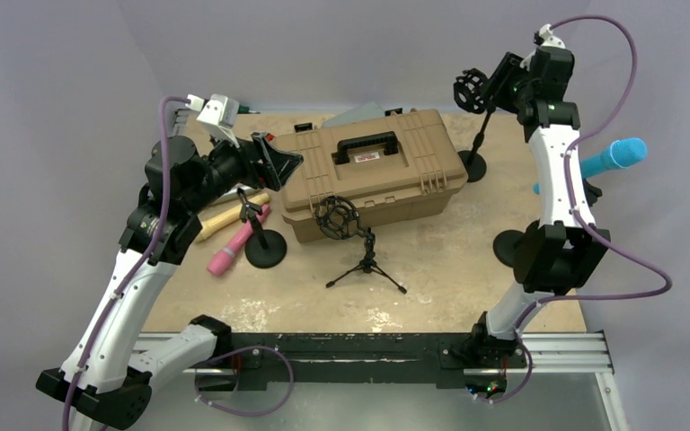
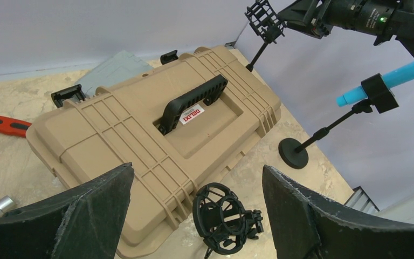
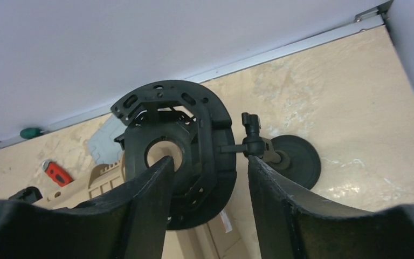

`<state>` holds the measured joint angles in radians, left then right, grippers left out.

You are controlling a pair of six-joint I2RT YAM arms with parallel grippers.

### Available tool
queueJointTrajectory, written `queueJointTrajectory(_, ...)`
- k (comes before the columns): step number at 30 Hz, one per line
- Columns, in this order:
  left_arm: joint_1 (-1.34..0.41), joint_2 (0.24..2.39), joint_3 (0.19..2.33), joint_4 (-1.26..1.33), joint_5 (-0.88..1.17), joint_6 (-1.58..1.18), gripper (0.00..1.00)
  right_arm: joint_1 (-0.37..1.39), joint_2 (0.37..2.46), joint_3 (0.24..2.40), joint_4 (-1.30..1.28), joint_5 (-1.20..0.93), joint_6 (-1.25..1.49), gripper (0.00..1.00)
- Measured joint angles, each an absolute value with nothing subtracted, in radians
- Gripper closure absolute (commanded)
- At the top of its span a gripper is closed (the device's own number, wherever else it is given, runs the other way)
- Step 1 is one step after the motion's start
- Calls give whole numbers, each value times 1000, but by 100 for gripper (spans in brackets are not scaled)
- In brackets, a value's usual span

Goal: Remove the microphone from the stand

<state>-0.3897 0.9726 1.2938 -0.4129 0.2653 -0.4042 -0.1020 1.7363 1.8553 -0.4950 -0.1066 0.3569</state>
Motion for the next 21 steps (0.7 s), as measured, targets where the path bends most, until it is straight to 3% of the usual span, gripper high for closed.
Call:
queueJointTrajectory(4, -390, 973, 1294, -413, 266, -404, 13, -110, 1712, 1864, -505, -68, 345, 48)
queueJointTrajectory(13, -390, 973, 1294, -413, 266, -404, 12, -160, 1597, 1836, -488, -32, 349, 60)
queueJointTrajectory(21, -390, 973, 1294, -413, 266, -400, 11, -225, 1625, 1822, -459, -81, 359, 58)
